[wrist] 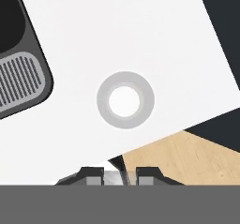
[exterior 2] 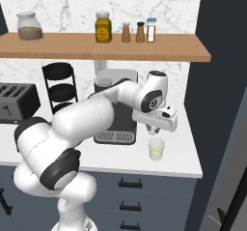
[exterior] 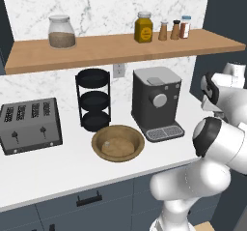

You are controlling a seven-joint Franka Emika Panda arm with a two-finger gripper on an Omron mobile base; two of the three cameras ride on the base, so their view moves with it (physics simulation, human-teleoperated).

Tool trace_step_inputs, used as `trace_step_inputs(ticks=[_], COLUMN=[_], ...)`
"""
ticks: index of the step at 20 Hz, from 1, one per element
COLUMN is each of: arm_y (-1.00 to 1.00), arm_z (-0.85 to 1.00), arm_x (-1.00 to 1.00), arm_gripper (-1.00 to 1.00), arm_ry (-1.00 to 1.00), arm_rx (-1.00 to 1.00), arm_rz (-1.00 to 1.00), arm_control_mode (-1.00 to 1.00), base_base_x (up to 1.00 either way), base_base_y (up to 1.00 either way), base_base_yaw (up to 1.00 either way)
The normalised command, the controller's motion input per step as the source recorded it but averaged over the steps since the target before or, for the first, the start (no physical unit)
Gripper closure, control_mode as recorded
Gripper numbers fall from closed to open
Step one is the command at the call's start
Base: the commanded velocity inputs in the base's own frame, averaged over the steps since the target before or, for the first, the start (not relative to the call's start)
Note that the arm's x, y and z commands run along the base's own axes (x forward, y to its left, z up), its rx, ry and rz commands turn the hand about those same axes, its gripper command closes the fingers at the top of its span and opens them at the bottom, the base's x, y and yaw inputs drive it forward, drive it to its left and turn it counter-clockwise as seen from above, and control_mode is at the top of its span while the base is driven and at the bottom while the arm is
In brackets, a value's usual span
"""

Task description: Grab a lemon wedge from the fridge and one ice cube from the ice bowl, and put them in the glass of lemonade.

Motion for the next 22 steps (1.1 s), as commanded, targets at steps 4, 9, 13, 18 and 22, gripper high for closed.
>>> trace_step_inputs(ticks=[4, 9, 13, 18, 22], arm_y=[-0.02, 0.00, 0.04, 0.03, 0.00], arm_z=[-0.01, -0.10, -0.08, -0.08, -0.04], arm_x=[0.02, 0.00, 0.00, 0.06, 0.23], arm_gripper=[1.00, 1.00, 1.00, 1.00, 1.00], arm_ry=[0.00, 0.00, 0.00, 0.00, 0.00], arm_rx=[0.00, 0.00, 0.00, 0.00, 0.00], arm_rz=[0.00, 0.00, 0.00, 0.00, 0.00], arm_control_mode=[-1.00, -1.00, -1.00, -1.00, -1.00], base_base_x=[0.00, 0.00, 0.00, 0.00, 0.00], base_base_y=[0.00, 0.00, 0.00, 0.00, 0.00], base_base_yaw=[0.00, 0.00, 0.00, 0.00, 0.00])
